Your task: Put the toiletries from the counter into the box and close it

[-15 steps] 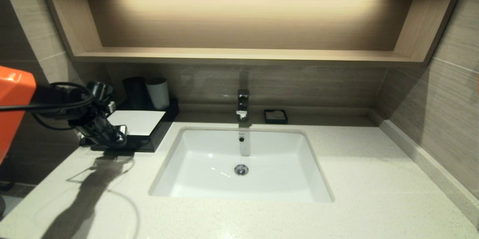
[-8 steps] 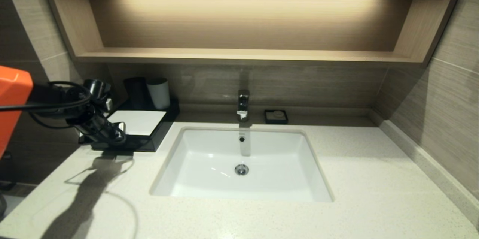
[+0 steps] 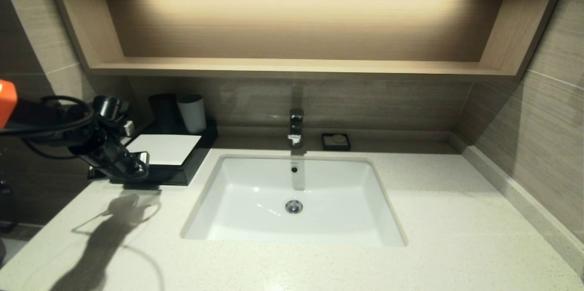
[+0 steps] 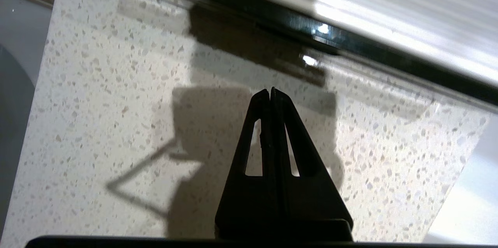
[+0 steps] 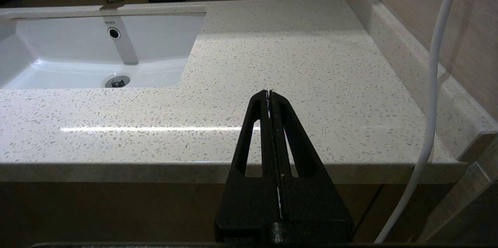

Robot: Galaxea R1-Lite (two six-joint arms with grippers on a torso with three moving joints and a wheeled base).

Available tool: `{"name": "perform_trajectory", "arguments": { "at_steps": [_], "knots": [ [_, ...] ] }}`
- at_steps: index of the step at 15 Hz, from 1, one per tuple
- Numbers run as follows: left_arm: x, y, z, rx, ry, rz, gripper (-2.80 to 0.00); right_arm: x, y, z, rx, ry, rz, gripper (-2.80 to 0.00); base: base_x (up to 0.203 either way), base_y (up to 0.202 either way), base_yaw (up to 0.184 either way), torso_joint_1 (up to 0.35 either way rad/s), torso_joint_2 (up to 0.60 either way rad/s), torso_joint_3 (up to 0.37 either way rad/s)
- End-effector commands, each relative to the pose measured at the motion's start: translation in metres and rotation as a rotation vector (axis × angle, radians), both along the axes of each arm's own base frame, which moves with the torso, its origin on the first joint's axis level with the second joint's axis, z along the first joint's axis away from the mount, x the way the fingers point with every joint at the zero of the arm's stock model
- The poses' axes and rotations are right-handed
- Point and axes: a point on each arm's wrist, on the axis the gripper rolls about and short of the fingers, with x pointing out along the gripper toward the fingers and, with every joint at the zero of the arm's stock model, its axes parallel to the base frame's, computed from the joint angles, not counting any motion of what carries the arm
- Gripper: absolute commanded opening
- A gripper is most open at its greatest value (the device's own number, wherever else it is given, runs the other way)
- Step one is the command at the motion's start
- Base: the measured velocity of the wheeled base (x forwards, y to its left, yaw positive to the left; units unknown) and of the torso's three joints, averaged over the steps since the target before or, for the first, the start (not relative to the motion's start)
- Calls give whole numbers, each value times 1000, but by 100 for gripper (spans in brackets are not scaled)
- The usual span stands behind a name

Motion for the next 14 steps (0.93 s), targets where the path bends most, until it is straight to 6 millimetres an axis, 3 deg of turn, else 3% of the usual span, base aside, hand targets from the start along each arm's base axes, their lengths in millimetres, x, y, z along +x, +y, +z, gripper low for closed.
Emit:
{"name": "perform_trajectory", "arguments": {
  "at_steps": [1, 9, 14],
  "knots": [
    [-17, -2, 15, 9, 5, -9, -280, 0, 0, 0, 1, 0, 0, -280, 0, 0, 0, 0, 0, 0],
    [-74, -15, 62, 20, -57, -33, -280, 0, 0, 0, 1, 0, 0, -280, 0, 0, 0, 0, 0, 0],
    [-136, -29, 92, 23, -177, -63, -280, 0, 0, 0, 1, 0, 0, -280, 0, 0, 0, 0, 0, 0]
  ]
}}
